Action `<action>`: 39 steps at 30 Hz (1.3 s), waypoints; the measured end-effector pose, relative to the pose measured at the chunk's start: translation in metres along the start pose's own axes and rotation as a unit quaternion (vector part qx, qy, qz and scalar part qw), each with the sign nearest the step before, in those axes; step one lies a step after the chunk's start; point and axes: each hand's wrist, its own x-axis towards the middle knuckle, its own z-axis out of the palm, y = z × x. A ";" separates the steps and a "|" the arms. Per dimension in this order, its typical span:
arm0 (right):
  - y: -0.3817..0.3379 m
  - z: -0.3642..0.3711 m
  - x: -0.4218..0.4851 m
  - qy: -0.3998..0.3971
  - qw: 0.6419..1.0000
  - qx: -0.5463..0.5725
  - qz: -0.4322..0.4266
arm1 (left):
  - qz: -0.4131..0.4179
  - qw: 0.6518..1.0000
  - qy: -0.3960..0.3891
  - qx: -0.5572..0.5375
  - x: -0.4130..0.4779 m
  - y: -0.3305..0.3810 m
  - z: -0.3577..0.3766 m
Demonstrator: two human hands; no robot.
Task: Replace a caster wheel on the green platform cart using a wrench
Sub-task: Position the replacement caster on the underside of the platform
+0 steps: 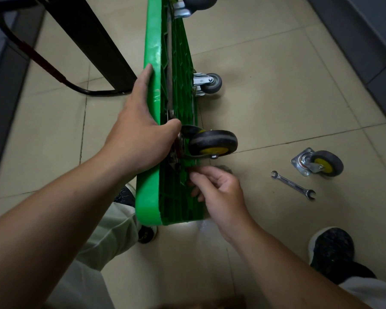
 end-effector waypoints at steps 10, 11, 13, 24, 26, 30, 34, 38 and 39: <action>-0.003 0.000 0.000 -0.043 0.999 -0.002 0.012 | 0.001 1.000 -0.001 -0.004 0.000 0.000 -0.001; -0.003 0.000 0.001 -0.044 0.999 -0.001 0.022 | 0.001 1.000 -0.001 -0.003 0.000 0.000 -0.001; -0.004 0.000 0.001 -0.044 0.998 0.000 0.037 | 0.002 1.000 -0.001 -0.001 0.001 -0.002 -0.001; 0.001 0.003 0.007 -0.038 0.999 -0.025 0.025 | 0.009 1.000 -0.006 -0.015 0.003 -0.007 -0.001; 0.002 0.002 0.008 -0.045 0.998 -0.030 0.011 | 0.011 1.000 -0.005 -0.016 0.004 -0.007 -0.001; 0.005 0.003 0.010 -0.039 0.999 -0.035 -0.004 | 0.009 1.000 -0.002 -0.018 0.003 -0.008 -0.001; 0.007 0.002 0.012 -0.050 0.998 -0.030 0.005 | 0.013 1.000 -0.001 -0.018 0.003 -0.007 -0.001; 0.009 0.001 0.015 -0.028 0.999 -0.026 -0.021 | 0.016 1.000 -0.002 -0.016 0.004 -0.008 -0.001; 0.009 0.001 0.015 -0.028 0.999 -0.026 -0.019 | 0.017 1.000 -0.001 -0.016 0.004 -0.008 -0.001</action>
